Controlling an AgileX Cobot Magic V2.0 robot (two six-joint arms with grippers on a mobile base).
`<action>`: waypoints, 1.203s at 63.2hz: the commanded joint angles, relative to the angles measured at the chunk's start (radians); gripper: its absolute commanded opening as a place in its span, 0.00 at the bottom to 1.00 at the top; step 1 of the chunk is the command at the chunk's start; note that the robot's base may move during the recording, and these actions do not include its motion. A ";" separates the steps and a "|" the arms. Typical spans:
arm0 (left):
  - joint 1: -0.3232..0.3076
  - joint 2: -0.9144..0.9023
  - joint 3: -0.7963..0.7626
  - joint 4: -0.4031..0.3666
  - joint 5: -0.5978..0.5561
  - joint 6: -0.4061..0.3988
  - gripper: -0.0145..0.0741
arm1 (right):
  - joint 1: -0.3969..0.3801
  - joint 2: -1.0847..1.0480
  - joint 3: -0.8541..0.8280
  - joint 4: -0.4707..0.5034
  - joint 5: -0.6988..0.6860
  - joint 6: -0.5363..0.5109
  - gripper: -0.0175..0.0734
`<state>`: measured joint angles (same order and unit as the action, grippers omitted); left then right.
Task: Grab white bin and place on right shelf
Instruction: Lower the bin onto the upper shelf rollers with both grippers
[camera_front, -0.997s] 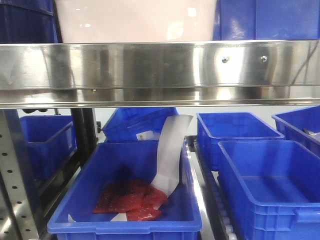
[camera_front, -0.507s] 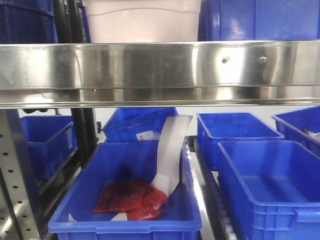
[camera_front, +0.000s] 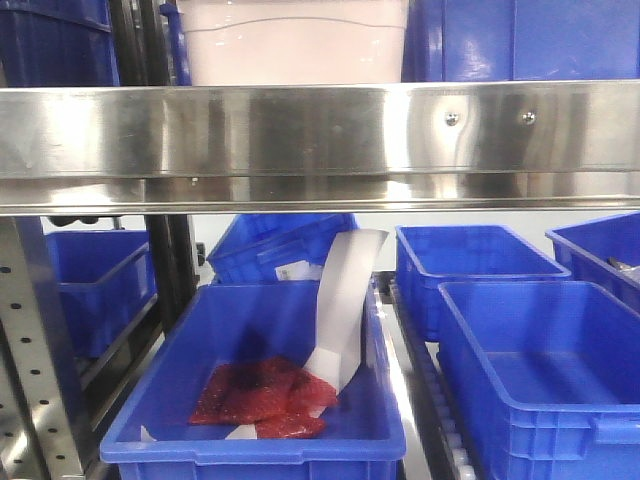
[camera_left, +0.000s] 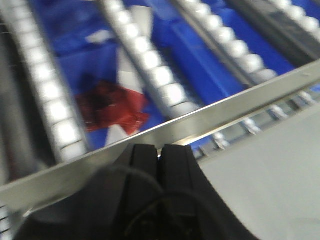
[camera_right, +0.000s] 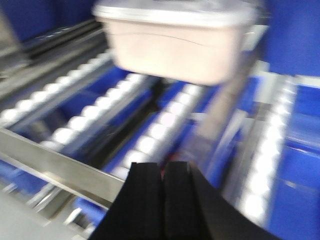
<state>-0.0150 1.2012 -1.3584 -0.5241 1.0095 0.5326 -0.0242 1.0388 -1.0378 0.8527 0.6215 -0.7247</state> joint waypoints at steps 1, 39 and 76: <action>-0.006 -0.110 0.093 0.003 -0.171 -0.027 0.03 | -0.007 -0.110 0.097 0.030 -0.180 0.000 0.27; -0.008 -0.709 0.759 0.052 -0.700 0.004 0.03 | -0.007 -0.760 0.623 0.030 -0.406 -0.024 0.27; -0.013 -0.824 0.807 0.052 -0.729 0.004 0.03 | -0.007 -0.821 0.627 0.033 -0.393 -0.023 0.27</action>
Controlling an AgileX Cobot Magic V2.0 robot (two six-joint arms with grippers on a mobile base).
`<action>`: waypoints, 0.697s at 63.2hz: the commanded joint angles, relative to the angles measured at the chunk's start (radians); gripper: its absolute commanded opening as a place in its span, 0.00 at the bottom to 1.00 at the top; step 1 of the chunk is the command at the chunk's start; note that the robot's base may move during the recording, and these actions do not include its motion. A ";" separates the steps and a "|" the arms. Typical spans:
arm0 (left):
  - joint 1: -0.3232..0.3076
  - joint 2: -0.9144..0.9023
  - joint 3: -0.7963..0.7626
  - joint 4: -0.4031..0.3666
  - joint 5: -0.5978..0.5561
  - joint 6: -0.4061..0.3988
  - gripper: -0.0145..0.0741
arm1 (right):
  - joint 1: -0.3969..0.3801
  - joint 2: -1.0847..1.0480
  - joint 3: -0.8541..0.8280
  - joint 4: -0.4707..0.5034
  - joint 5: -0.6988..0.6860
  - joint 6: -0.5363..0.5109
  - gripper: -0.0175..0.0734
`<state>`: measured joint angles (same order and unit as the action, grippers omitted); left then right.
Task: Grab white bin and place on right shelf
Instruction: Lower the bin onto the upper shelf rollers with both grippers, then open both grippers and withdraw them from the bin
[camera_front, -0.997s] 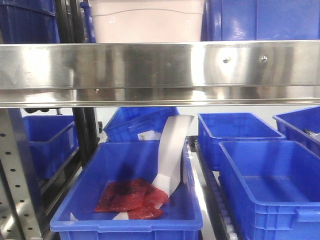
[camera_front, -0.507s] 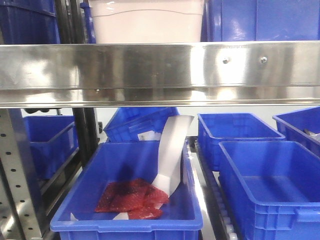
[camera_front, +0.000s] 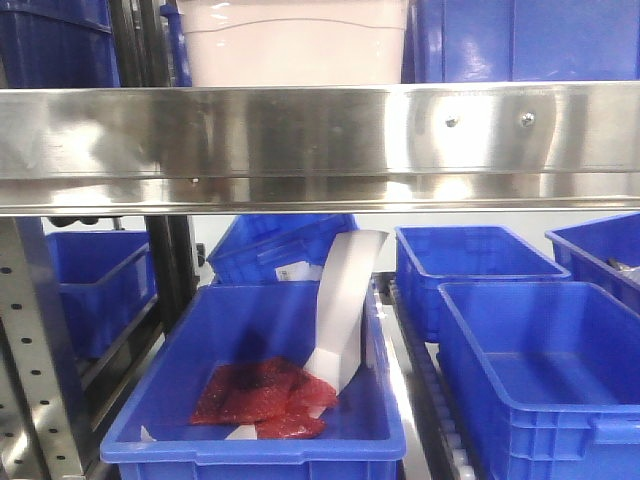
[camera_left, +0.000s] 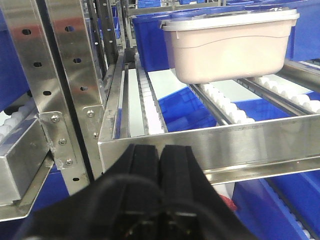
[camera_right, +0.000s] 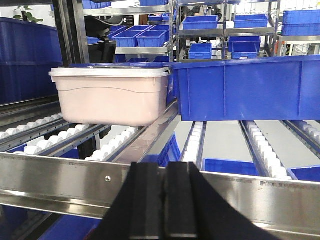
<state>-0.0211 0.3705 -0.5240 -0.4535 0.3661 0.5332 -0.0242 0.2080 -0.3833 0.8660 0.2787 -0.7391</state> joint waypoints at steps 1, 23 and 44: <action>-0.007 0.006 -0.028 -0.019 -0.086 0.004 0.03 | -0.007 0.009 -0.028 0.020 -0.050 -0.008 0.27; -0.007 0.006 -0.028 -0.019 -0.086 0.004 0.03 | -0.007 0.009 -0.028 0.020 -0.050 -0.008 0.27; -0.009 0.003 -0.009 0.208 -0.098 -0.254 0.03 | -0.007 0.009 -0.028 0.020 -0.051 -0.008 0.27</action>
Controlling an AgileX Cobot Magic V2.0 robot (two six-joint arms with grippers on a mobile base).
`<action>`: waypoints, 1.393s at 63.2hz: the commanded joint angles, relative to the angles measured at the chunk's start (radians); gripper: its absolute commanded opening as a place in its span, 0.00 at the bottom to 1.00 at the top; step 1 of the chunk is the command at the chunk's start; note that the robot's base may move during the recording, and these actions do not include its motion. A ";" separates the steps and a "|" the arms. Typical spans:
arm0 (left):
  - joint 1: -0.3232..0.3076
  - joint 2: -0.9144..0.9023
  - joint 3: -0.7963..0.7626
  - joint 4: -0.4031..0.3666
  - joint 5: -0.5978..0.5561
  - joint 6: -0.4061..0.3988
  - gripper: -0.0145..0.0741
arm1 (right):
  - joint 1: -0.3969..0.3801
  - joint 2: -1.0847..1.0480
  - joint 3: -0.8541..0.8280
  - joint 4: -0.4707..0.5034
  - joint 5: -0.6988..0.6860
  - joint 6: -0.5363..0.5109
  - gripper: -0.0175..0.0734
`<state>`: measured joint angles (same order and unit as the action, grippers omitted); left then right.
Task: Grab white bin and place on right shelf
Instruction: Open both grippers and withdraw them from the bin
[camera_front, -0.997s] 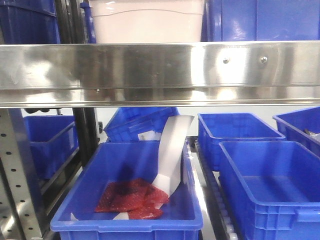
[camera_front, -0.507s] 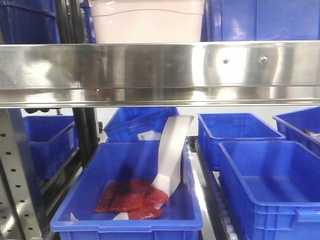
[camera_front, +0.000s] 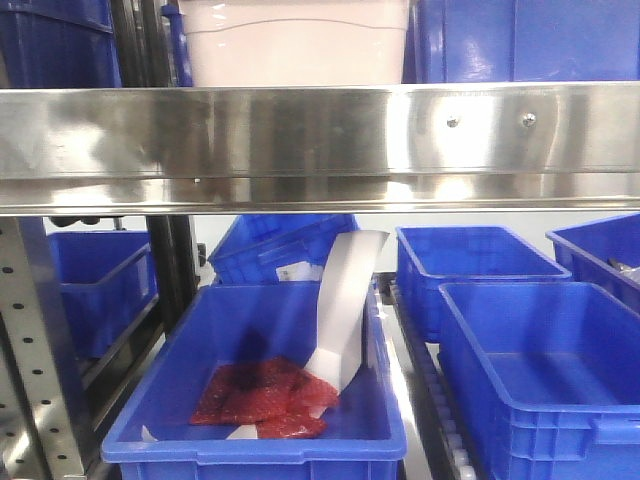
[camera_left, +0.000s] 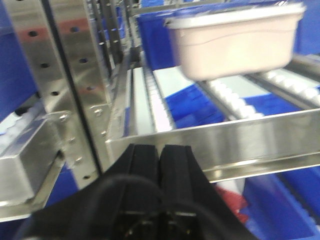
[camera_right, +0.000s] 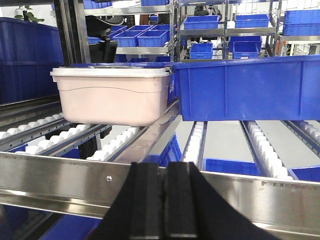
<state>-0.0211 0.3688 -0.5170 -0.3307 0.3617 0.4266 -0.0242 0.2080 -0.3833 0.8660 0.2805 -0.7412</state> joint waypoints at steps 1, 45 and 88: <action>-0.011 0.004 -0.014 0.113 -0.102 -0.179 0.03 | -0.007 0.009 -0.028 0.020 -0.053 -0.006 0.27; -0.071 -0.326 0.515 0.221 -0.430 -0.321 0.03 | -0.007 0.009 -0.028 0.020 -0.053 -0.006 0.27; -0.007 -0.391 0.545 0.214 -0.445 -0.321 0.03 | -0.007 0.009 -0.028 0.020 -0.053 -0.006 0.27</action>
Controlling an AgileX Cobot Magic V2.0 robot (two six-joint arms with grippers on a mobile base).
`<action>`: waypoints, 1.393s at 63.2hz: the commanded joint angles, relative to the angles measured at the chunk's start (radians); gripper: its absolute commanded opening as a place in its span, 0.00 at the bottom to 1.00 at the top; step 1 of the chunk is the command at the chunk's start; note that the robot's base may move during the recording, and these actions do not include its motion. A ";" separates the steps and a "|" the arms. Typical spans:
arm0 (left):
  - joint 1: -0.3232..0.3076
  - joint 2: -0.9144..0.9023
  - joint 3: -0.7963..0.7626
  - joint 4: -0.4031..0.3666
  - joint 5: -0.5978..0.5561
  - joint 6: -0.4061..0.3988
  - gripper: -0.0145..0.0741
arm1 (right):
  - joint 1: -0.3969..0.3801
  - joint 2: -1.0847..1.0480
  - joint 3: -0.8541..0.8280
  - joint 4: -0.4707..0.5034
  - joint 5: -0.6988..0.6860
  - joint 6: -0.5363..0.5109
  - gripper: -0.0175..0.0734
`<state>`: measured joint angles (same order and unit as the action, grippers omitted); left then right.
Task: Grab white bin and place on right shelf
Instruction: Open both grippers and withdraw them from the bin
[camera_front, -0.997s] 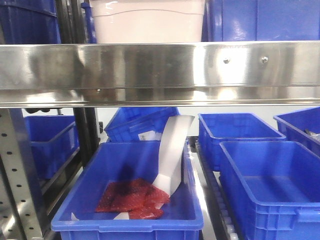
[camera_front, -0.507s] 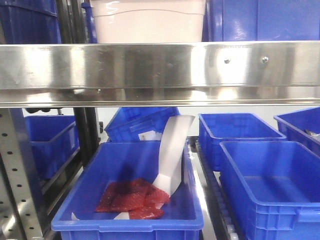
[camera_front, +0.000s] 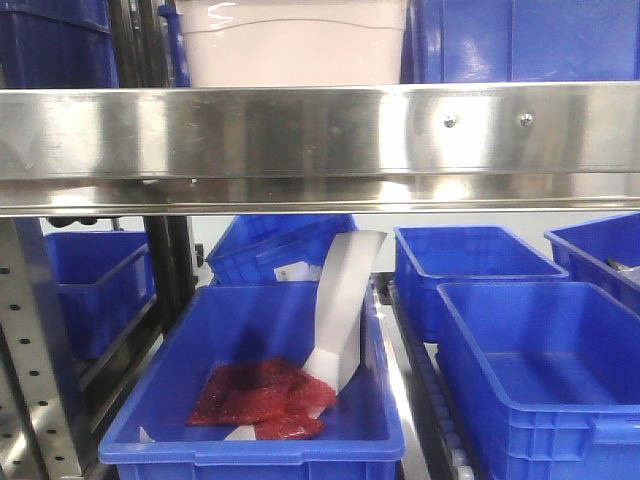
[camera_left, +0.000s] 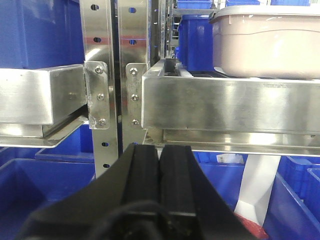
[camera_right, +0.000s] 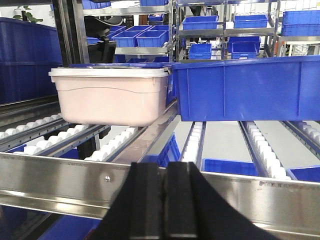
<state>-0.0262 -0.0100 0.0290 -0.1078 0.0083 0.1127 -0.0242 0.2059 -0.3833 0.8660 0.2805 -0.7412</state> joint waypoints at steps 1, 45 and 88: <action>-0.002 -0.012 -0.001 -0.009 -0.092 -0.007 0.03 | -0.007 0.012 -0.028 0.020 -0.053 -0.006 0.27; -0.001 -0.012 -0.001 -0.009 -0.092 -0.007 0.03 | -0.007 0.012 -0.028 0.020 -0.053 -0.006 0.27; -0.001 -0.012 -0.001 -0.009 -0.092 -0.007 0.03 | -0.007 0.013 -0.028 -0.103 -0.106 0.077 0.27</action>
<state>-0.0262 -0.0100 0.0290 -0.1095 0.0083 0.1127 -0.0242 0.2059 -0.3833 0.8251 0.2490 -0.7203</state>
